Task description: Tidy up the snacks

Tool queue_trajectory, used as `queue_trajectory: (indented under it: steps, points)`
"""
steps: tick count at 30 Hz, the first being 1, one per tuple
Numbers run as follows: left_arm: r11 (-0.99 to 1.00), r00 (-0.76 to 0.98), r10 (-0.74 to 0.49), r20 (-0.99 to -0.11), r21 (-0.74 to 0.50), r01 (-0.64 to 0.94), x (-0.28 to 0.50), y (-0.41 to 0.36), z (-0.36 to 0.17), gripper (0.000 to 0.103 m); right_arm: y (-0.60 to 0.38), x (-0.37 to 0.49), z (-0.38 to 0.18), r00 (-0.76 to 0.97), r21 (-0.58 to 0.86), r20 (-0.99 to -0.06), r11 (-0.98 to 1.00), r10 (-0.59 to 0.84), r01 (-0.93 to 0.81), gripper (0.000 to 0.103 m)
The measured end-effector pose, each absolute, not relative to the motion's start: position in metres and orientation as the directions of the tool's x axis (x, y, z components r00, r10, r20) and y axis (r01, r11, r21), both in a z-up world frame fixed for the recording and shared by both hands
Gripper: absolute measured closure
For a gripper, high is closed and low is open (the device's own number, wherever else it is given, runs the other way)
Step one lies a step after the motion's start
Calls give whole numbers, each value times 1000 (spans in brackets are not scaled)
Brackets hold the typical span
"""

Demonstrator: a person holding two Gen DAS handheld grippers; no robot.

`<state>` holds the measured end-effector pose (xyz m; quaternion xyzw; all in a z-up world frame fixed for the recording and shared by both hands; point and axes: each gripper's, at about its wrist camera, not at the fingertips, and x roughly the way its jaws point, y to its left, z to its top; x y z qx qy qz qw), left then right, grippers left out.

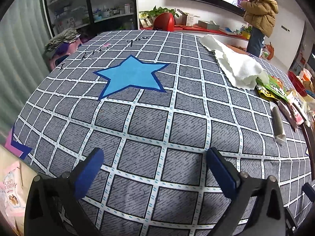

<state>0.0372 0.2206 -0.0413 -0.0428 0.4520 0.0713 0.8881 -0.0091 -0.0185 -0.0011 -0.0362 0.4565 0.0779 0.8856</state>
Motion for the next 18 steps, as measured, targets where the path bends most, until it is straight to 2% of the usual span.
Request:
queue_trajectory:
  steps: [18]
  points:
    - [986,581,89,-809,-12,-168,37,221,-41,0,-20,-9,0,572,6,-813,985,105,-172,0]
